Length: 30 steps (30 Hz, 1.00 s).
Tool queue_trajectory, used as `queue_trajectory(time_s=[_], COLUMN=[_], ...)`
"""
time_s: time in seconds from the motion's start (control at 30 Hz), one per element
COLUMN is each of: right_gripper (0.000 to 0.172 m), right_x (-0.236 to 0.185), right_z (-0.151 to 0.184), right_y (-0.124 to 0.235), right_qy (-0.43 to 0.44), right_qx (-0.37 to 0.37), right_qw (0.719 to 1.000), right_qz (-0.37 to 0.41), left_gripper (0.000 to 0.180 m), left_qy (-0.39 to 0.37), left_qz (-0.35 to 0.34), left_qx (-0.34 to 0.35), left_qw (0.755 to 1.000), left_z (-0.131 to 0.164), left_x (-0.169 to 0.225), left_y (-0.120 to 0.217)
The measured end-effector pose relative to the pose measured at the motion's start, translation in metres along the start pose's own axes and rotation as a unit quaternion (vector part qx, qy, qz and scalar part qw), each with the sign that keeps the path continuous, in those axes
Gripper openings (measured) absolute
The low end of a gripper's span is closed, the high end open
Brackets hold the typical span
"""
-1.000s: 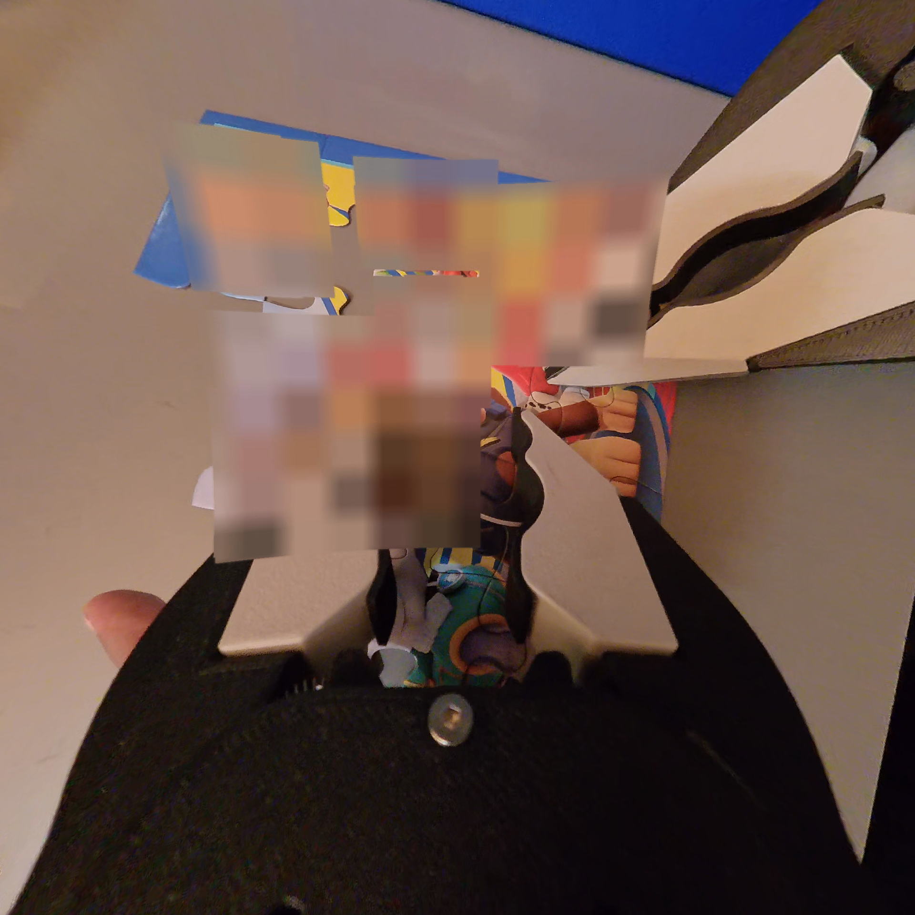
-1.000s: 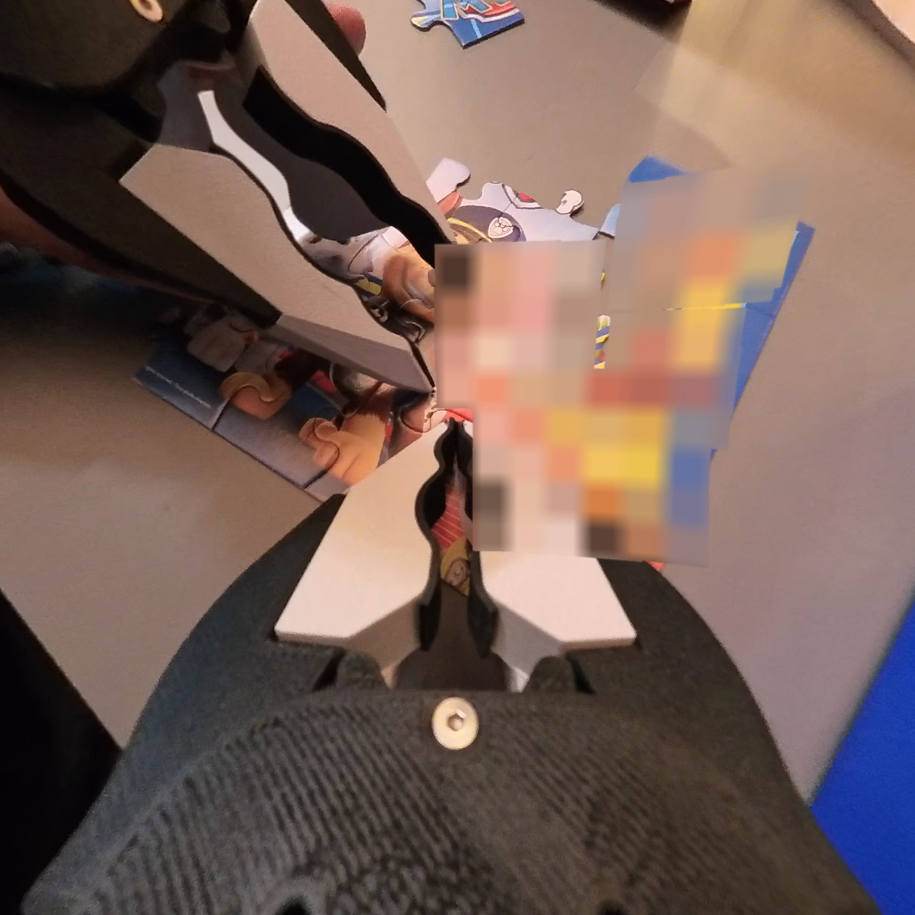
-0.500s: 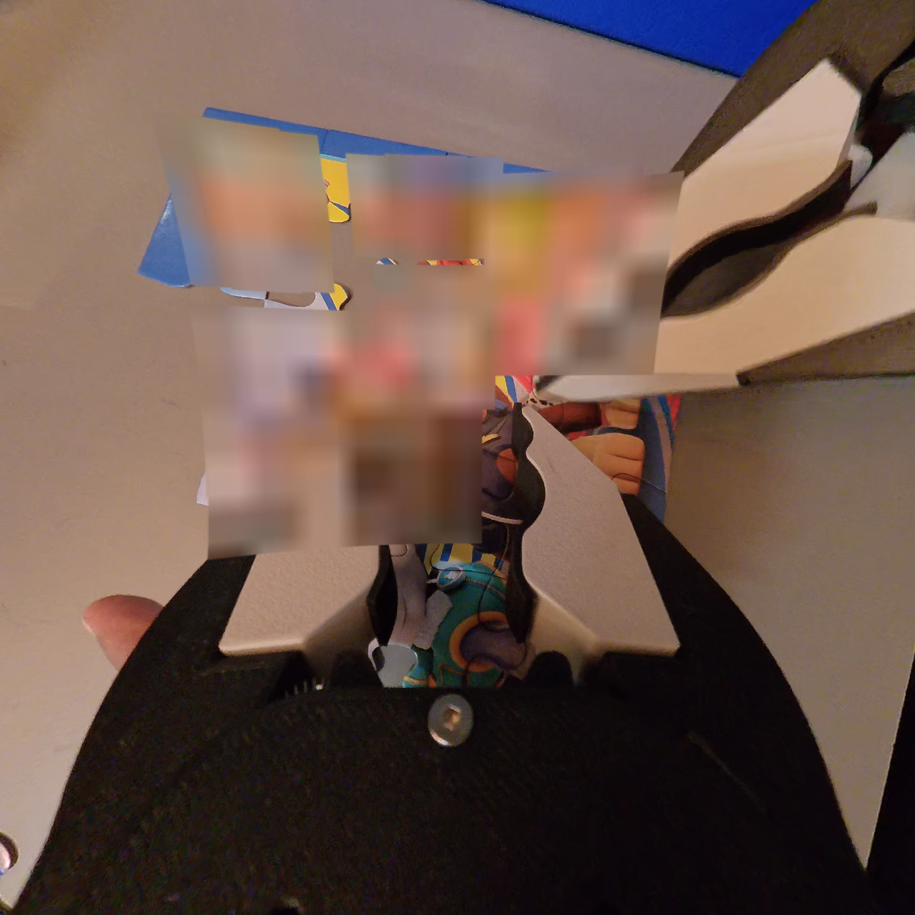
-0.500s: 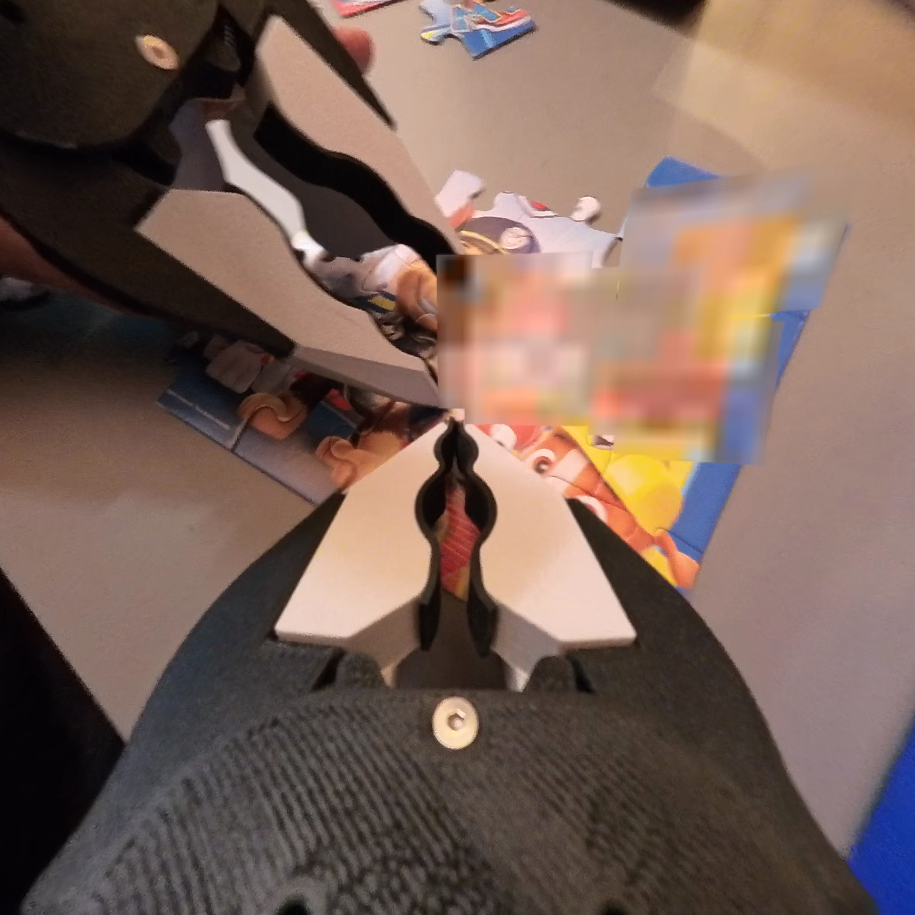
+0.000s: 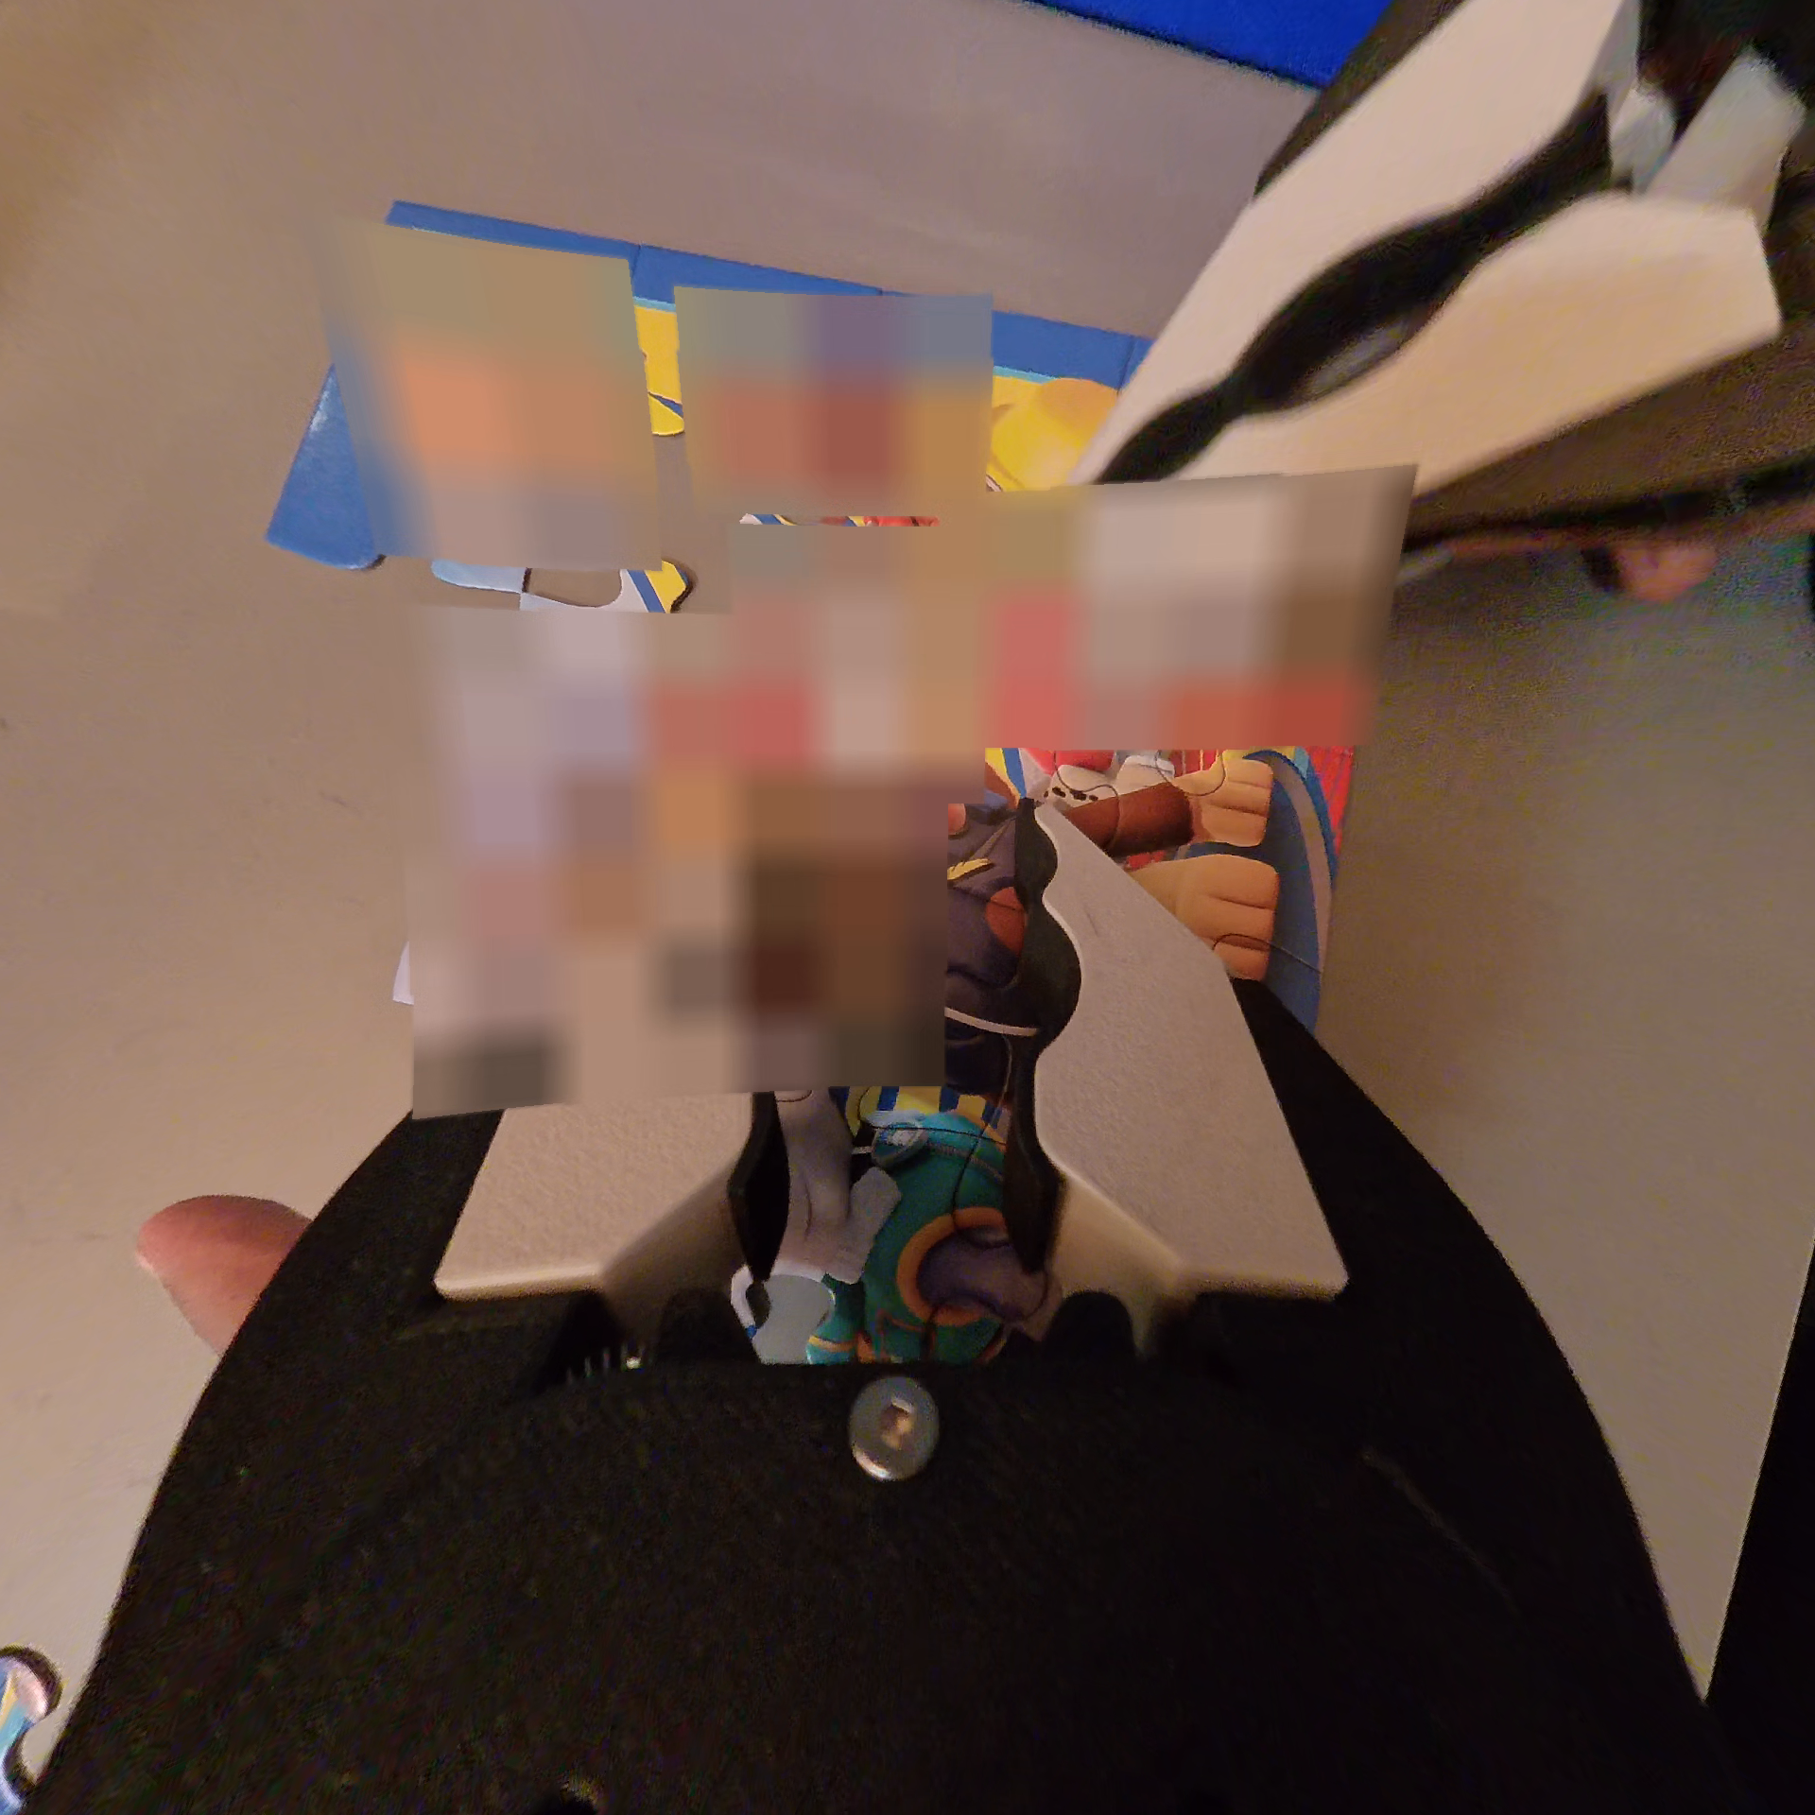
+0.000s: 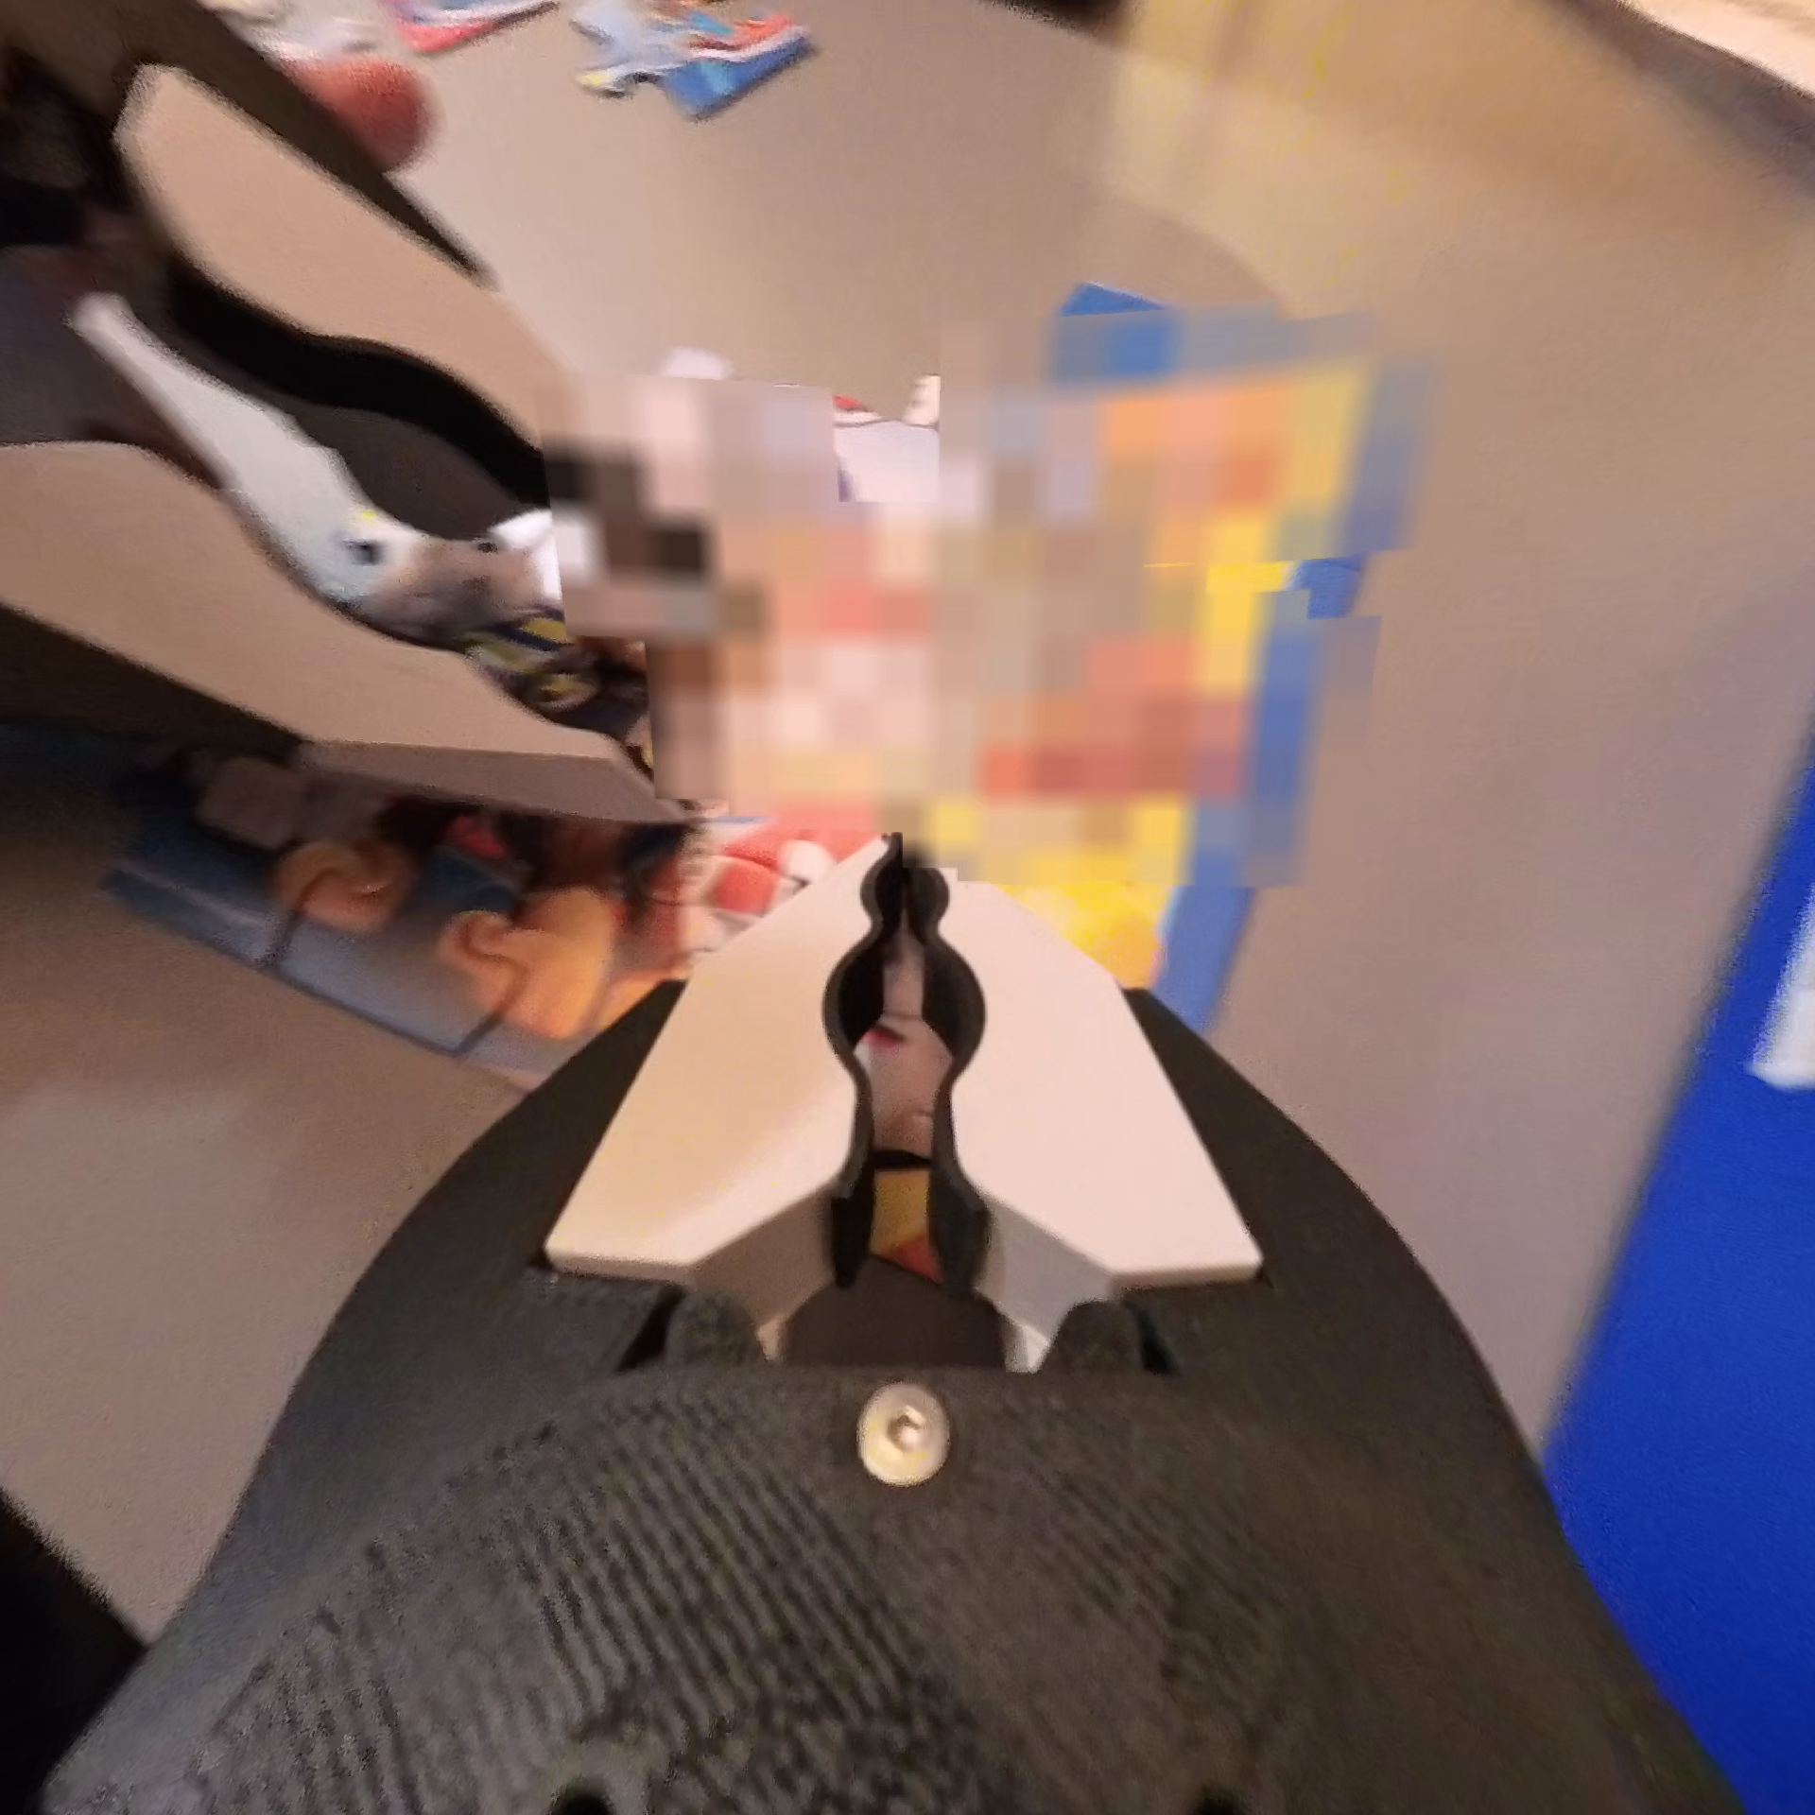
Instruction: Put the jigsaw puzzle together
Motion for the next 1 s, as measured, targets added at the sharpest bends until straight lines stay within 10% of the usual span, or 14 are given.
queue_trajectory(time_s=[0.13,0.3,0.57,1.0], right_gripper=[0.0,0.0,0.0,0.0], right_x=[0.018,-0.029,0.024,0.025], right_z=[0.008,-0.003,0.018,0.039], right_y=[0.008,-0.004,0.015,0.031], right_qy=[-0.031,-0.009,-0.051,-0.115], right_qx=[-0.01,0.007,-0.006,0.008], right_qw=[0.997,0.999,0.992,0.986], right_qz=[0.069,-0.047,0.119,0.122], left_gripper=[0.05,0.049,0.046,0.066], left_qy=[-0.001,-0.002,0.001,0.022], left_qz=[0.002,0.001,0.001,0.023], left_qx=[0.004,0.002,0.004,-0.002], left_qw=[1.0,1.0,1.0,0.999], left_z=[0.0,0.0,0.0,0.02], left_x=[0.0,0.0,-0.002,-0.004], left_y=[0.0,0.0,0.0,0.017])
Point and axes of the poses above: each gripper's, where its closed fingertips meet, y back along the fingers, z out of its underside, x = y × z across the jaws, the point moved 7 cm from there along y, back along the fingers, and after that the axes turned 9 degrees about -x, right-handed, at the moved point
